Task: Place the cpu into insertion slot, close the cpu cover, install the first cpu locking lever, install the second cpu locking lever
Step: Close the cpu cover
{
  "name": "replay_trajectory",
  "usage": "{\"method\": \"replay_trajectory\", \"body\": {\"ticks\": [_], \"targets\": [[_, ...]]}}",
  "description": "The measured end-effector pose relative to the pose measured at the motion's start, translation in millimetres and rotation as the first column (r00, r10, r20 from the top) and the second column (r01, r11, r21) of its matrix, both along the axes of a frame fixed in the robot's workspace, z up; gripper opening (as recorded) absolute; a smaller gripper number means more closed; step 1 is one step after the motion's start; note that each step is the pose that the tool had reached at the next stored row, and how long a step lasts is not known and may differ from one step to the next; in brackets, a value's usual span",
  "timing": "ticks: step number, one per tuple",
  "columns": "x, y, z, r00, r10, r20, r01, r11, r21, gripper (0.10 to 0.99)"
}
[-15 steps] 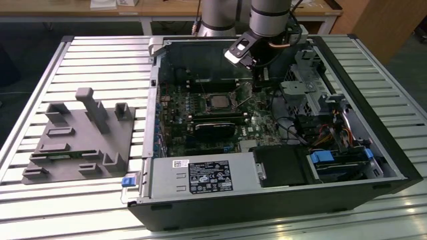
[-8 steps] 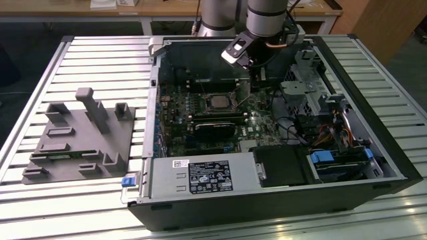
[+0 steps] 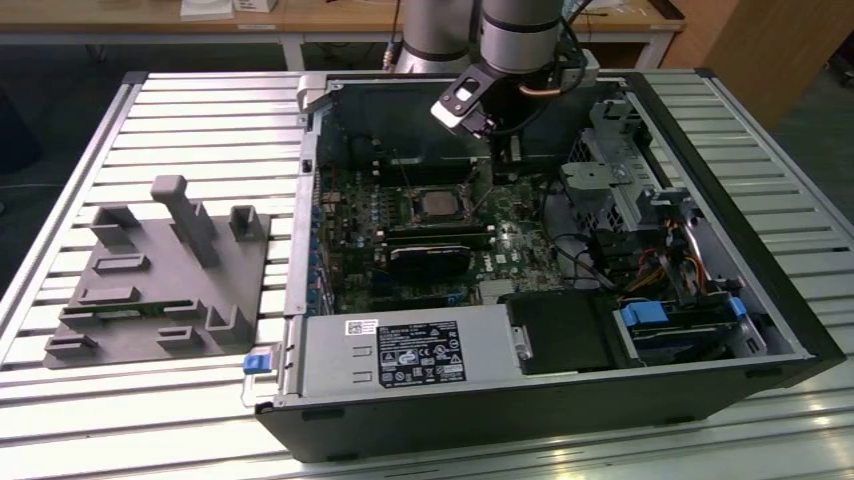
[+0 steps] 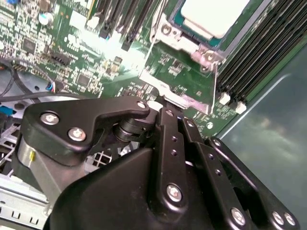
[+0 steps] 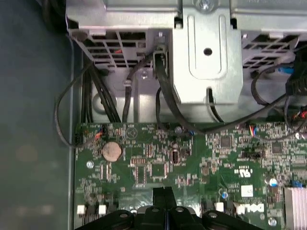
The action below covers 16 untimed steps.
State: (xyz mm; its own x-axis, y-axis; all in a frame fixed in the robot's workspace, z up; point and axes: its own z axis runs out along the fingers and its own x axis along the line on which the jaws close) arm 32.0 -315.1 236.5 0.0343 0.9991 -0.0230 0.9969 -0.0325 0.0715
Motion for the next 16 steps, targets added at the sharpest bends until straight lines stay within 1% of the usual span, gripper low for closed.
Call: {"method": "replay_trajectory", "body": {"ticks": [16], "targets": [[-28.0,0.0,-0.1,1.0,0.0,0.0,0.0,1.0,0.001,0.106]]}}
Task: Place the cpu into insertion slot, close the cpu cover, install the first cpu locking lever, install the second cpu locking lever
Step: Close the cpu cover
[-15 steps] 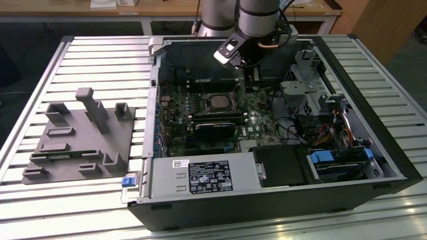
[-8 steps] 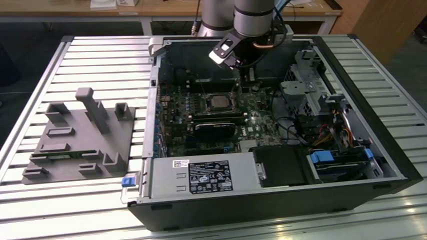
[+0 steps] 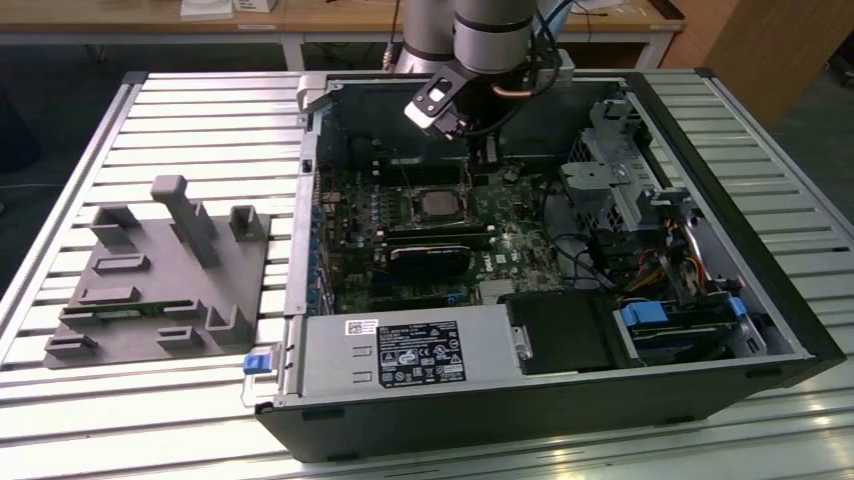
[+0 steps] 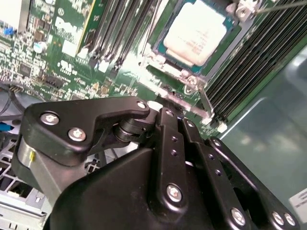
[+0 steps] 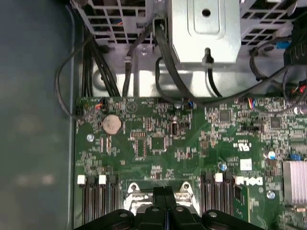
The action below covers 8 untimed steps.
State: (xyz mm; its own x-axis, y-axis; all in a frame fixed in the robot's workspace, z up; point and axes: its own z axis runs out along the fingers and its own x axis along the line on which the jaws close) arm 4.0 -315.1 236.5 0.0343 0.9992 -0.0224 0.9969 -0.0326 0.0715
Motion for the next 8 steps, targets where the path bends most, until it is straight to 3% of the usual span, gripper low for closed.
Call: {"method": "replay_trajectory", "body": {"ticks": [8], "targets": [[-17.2,0.0,-0.1,1.0,0.0,0.0,0.0,1.0,0.0,0.106]]}}
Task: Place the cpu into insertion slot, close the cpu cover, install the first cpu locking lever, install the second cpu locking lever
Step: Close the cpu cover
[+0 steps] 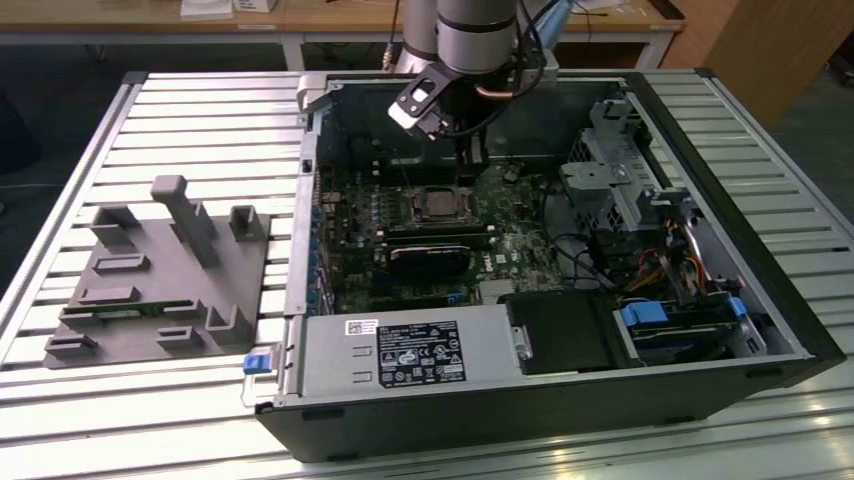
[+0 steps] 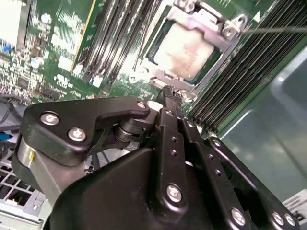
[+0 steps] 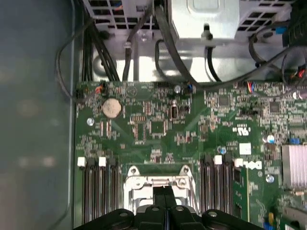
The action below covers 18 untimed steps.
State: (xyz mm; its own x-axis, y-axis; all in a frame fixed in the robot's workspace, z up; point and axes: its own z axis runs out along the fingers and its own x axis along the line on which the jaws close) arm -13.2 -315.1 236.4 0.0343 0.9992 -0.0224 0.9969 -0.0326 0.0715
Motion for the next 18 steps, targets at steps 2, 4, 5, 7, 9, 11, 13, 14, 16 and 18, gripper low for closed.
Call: {"method": "replay_trajectory", "body": {"ticks": [2,4,5,7,9,11,13,14,16,18], "targets": [[-3.5,0.0,-0.3,1.0,0.0,0.0001,0.0,1.0,0.0,0.106],[-6.5,0.0,-0.7,1.0,0.0,0.0,0.0,1.0,0.0,0.106],[-7.9,0.0,-1.1,1.0,0.0,0.0,0.0,1.0,0.0,0.106],[-9.4,0.0,-2.7,1.0,0.0,-0.0002,0.0,1.0,0.0,0.106],[-10.0,0.0,-4.8,1.0,0.0,-0.0009,0.0,1.0,0.0,0.106],[-10.5,0.0,-6.4,1.0,0.0,-0.0016,0.0,1.0,0.0,0.106],[-10.6,0.0,-6.4,1.0,0.0,-0.0017,0.0,1.0,0.0,0.106],[-10.6,0.0,-6.4,1.0,0.0,-0.0016,0.0,1.0,0.0,0.106],[-10.7,0.0,-6.5,1.0,0.0,-0.0017,0.0,1.0,0.0,0.106],[-10.7,0.0,-7.0,1.0,0.007,-0.0015,-0.007,1.0,0.0,0.106]]}}
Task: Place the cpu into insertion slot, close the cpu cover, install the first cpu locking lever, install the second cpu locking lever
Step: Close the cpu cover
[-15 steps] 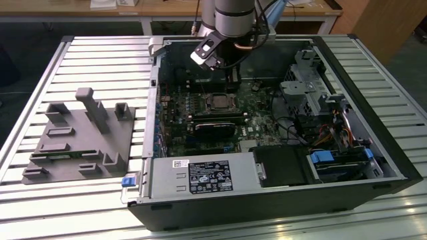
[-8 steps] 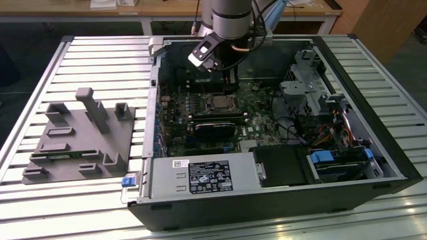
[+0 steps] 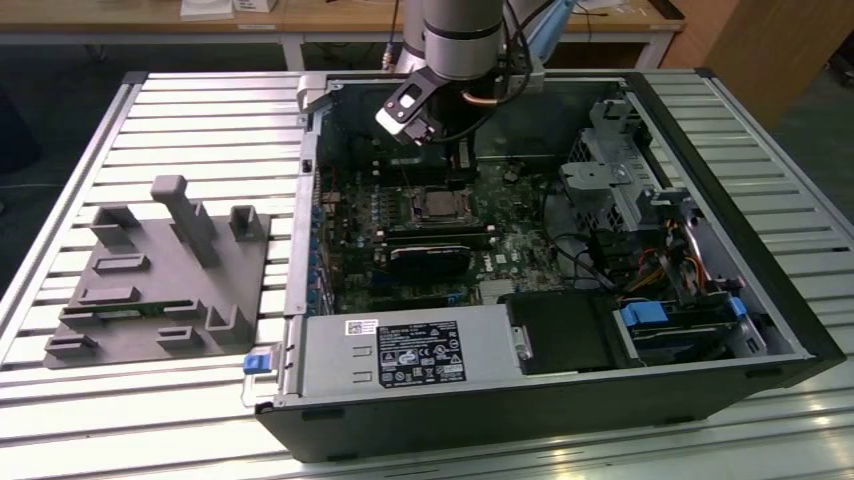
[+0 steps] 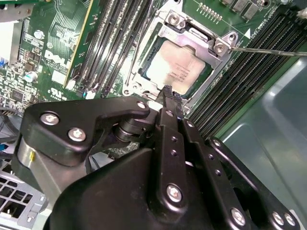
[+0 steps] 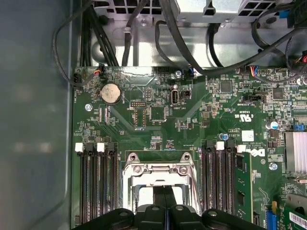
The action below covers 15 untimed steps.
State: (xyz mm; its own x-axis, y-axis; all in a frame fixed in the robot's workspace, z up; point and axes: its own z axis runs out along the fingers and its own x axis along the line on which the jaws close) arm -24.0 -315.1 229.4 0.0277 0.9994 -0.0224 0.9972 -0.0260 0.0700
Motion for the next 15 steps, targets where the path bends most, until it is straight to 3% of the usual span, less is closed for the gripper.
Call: {"method": "replay_trajectory", "body": {"ticks": [7,15], "targets": [[-0.2,0.0,-1.6,0.9936,0.113,-0.0002,-0.113,0.9936,-0.001,0.106],[-0.3,0.0,-1.8,0.972,0.235,-0.0002,-0.235,0.972,-0.002,0.106]]}}
